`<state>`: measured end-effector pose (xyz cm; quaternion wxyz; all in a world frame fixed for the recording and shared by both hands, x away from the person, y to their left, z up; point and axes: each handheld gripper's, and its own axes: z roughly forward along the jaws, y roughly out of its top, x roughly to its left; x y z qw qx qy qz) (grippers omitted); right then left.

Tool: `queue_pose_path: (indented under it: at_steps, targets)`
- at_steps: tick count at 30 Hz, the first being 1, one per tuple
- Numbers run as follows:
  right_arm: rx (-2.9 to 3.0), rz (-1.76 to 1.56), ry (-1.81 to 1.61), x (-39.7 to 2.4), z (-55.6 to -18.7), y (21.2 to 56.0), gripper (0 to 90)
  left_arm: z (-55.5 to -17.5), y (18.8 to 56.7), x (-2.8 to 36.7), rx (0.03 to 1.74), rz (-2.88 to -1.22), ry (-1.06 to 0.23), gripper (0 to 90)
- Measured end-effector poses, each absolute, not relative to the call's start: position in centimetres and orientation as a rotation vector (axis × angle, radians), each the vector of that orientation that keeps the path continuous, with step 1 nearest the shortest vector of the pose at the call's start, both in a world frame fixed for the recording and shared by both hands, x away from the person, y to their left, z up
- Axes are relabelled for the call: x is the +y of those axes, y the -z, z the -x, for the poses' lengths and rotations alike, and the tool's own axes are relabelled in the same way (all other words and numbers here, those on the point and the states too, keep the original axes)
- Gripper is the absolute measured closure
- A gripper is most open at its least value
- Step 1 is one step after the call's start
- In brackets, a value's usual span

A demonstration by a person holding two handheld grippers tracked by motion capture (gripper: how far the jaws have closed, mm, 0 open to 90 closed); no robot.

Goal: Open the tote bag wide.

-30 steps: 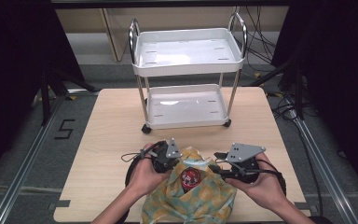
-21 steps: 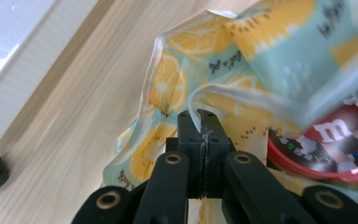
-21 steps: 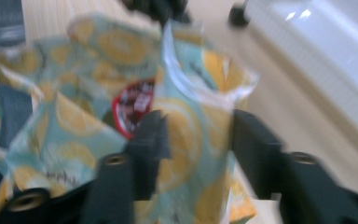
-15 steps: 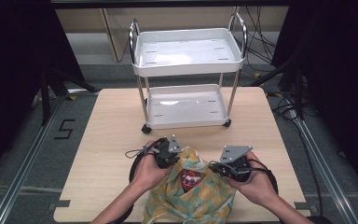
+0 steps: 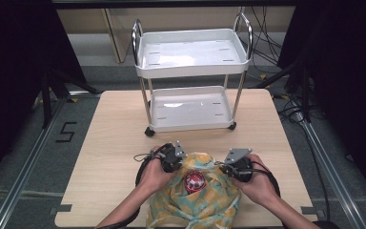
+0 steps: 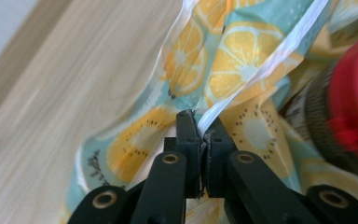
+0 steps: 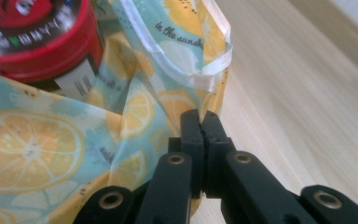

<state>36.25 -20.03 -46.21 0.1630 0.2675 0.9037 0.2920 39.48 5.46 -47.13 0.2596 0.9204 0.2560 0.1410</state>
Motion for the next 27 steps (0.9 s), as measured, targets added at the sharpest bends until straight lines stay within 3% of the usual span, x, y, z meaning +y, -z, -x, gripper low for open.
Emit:
queue_pose_path:
  at_steps: [9,12,14,18,24,26,27]
  targets:
    - [2.621,-0.740,-0.767,-20.0,-36.2,47.1,89.4,-39.5,47.8,5.4,0.688,-2.527,-0.394,83.0]
    - [2.609,-0.707,-0.767,-20.2,-36.0,46.4,81.5,-39.2,46.8,5.8,0.701,-2.466,-0.432,71.6]
    - [2.577,-0.701,-0.808,-20.2,-35.7,45.5,75.6,-38.9,46.0,6.2,0.696,-2.424,-0.433,57.5]
    - [2.533,-0.661,-0.890,-20.2,-35.2,43.8,68.4,-37.4,43.9,7.1,0.691,-2.335,-0.452,48.0]
    - [2.481,-0.563,-0.973,-19.4,-34.2,41.4,63.4,-35.6,41.5,7.9,0.637,-2.309,-0.471,46.6]
    - [2.463,-0.512,-1.012,-18.9,-33.6,40.7,66.5,-34.8,40.9,7.8,0.601,-2.317,-0.479,48.7]
    - [2.458,-0.461,-1.042,-18.6,-33.2,40.3,71.6,-34.4,40.7,7.7,0.580,-2.319,-0.472,54.4]
